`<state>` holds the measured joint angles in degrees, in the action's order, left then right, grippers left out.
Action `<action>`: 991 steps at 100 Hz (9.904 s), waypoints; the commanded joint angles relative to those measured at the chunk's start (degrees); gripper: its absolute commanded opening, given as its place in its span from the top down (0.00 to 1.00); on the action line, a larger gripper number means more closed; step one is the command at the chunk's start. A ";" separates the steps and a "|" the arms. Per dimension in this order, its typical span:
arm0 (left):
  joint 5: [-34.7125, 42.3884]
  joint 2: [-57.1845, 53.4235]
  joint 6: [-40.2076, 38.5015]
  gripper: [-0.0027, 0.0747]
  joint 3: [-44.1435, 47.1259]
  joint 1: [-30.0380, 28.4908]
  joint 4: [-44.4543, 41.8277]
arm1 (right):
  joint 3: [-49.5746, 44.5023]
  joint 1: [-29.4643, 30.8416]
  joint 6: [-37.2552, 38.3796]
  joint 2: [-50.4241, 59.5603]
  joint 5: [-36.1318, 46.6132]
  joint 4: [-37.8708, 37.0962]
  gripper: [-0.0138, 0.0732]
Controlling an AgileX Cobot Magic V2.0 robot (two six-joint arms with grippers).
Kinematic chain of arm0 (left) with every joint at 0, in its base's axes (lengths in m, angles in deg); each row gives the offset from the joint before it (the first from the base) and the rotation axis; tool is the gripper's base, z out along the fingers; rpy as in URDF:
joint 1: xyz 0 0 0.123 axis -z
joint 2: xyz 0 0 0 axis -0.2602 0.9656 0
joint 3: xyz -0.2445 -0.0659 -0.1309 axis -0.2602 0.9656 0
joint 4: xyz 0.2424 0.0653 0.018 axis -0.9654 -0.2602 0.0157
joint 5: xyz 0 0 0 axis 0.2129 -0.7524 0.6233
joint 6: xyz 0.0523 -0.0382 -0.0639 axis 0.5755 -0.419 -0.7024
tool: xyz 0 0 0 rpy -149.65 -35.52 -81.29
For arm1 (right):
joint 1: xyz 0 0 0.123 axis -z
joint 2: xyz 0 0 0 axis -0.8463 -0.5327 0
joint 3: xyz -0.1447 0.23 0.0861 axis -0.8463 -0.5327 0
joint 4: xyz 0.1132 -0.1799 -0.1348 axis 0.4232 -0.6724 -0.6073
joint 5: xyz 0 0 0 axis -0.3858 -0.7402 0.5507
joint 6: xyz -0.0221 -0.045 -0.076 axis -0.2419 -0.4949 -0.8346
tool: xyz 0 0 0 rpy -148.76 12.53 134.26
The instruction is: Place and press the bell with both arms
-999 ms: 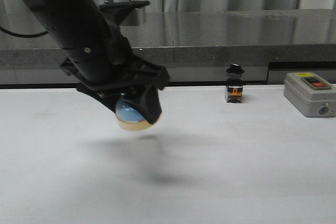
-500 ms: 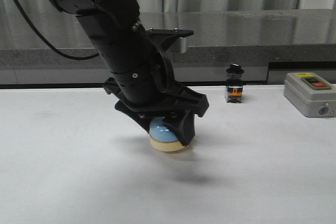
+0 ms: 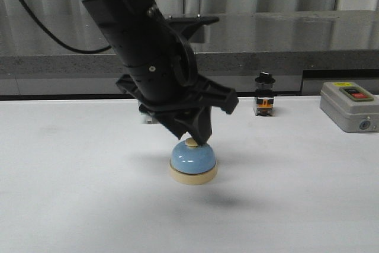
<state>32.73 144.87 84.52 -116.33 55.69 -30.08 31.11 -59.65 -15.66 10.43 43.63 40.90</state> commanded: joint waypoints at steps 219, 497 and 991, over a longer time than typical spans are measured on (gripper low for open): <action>36.59 -93.53 -1.98 0.99 75.44 -32.44 -2.16 | 0.83 0.25 -0.16 1.05 4.60 -0.73 0.91; 23.86 -111.76 -1.42 0.99 77.83 -40.37 -4.26 | 46.71 -13.62 -0.16 -62.46 -15.28 -0.41 0.91; 23.86 -111.76 -1.42 0.99 77.83 -40.37 -4.26 | 0.82 0.42 -2.69 1.05 2.11 2.34 0.91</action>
<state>51.95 34.80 83.58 -40.97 15.37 -34.48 31.03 -59.50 -18.27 10.39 41.07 44.42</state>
